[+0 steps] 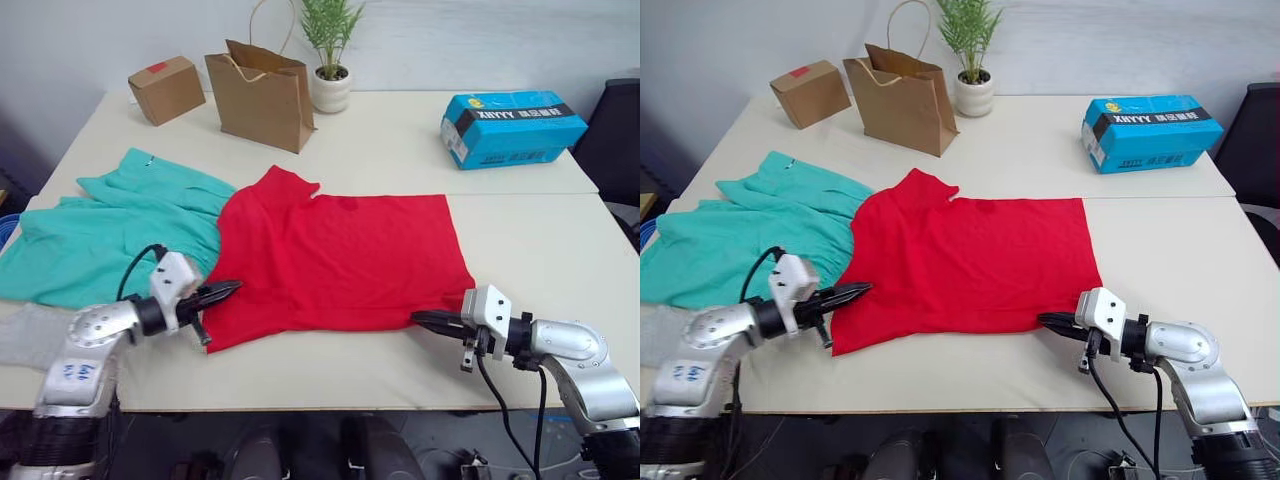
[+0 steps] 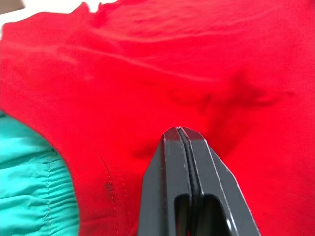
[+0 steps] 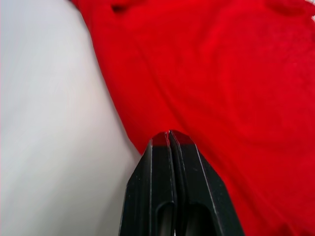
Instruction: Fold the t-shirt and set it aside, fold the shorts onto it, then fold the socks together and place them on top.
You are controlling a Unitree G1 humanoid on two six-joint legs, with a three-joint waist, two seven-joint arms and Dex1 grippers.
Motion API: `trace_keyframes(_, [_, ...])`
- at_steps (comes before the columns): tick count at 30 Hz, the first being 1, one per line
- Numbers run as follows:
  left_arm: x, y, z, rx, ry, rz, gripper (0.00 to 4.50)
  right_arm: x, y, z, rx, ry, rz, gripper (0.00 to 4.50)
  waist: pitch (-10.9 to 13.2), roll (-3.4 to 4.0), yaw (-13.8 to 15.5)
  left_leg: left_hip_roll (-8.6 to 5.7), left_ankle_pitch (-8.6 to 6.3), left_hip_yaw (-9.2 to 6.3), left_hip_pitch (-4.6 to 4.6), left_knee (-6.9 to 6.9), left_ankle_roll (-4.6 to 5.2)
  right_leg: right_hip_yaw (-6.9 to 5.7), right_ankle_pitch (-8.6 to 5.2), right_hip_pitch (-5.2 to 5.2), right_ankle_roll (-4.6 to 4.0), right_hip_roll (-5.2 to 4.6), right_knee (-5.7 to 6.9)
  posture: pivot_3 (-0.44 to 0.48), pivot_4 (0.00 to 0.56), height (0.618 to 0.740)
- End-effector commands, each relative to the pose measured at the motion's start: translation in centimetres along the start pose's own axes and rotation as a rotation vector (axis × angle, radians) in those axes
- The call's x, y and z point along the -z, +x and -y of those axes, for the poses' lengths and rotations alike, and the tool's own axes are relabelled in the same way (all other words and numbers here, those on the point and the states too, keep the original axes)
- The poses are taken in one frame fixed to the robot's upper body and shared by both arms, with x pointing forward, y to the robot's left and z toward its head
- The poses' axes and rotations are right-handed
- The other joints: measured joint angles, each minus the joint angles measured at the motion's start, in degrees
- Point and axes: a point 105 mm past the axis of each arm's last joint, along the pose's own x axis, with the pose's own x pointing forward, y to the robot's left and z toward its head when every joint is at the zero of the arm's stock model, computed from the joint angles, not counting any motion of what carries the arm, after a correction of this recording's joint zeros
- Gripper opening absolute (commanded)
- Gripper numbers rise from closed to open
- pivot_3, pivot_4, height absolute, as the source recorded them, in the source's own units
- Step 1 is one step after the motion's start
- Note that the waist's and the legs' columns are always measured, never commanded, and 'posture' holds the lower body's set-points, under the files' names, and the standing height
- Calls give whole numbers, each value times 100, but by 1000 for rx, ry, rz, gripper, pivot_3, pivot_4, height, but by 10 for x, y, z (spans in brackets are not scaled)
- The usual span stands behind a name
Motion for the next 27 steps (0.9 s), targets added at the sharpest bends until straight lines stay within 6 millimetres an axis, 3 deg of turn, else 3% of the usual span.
trace_keyframes(1, [-24, -8, 25, 174, -3, 49, 0, -15, -3, -2, -33, -46, 68, 53, 0, 0, 6, 1, 0, 0, 1, 0, 0, 0, 0, 2, 0, 0, -1, 0, 150, 740])
trace_keyframes(5, [-16, 2, 42, 255, 53, -8, 0, -14, -3, -2, -33, -38, 59, 53, 0, 0, 30, -3, 0, -2, 3, 3, 0, 1, 0, 7, 0, -2, -1, 0, 150, 740])
trace_keyframes(8, [-6, 22, 41, 185, 64, -15, 0, -18, 9, -4, -13, -54, 66, 53, -1, -1, 31, -6, 0, -2, 1, 4, 2, 2, 0, 7, 0, -3, -3, 0, 150, 740])
trace_keyframes(11, [17, 24, 49, 167, 73, -102, 0, -11, 26, -9, 2, -70, 26, 53, -7, -11, -11, -3, 0, -4, 0, 4, 1, 2, 0, 5, 0, 1, -1, 0, 150, 740])
trace_keyframes(14, [41, 18, 50, 100, 63, -196, 0, 0, 27, -1, 81, -90, -14, 53, -7, -11, -47, 2, -3, 0, 2, -6, -7, 4, -3, -4, -6, 4, 0, 0, 150, 740])
trace_keyframes(22, [62, 0, 38, -45, 19, -254, 0, 31, -29, 43, 308, -81, -134, 53, -17, -11, 17, -5, -3, -2, 13, 0, 4, 4, -3, 13, -4, -6, -2, 0, 150, 740])
trace_keyframes(27, [69, -12, 27, -99, 28, -256, 0, 60, -69, 56, 372, -74, -249, 53, -41, 12, -6, -3, -3, 1, 28, -11, 2, 4, -3, 19, -5, -3, -3, 0, 150, 740])
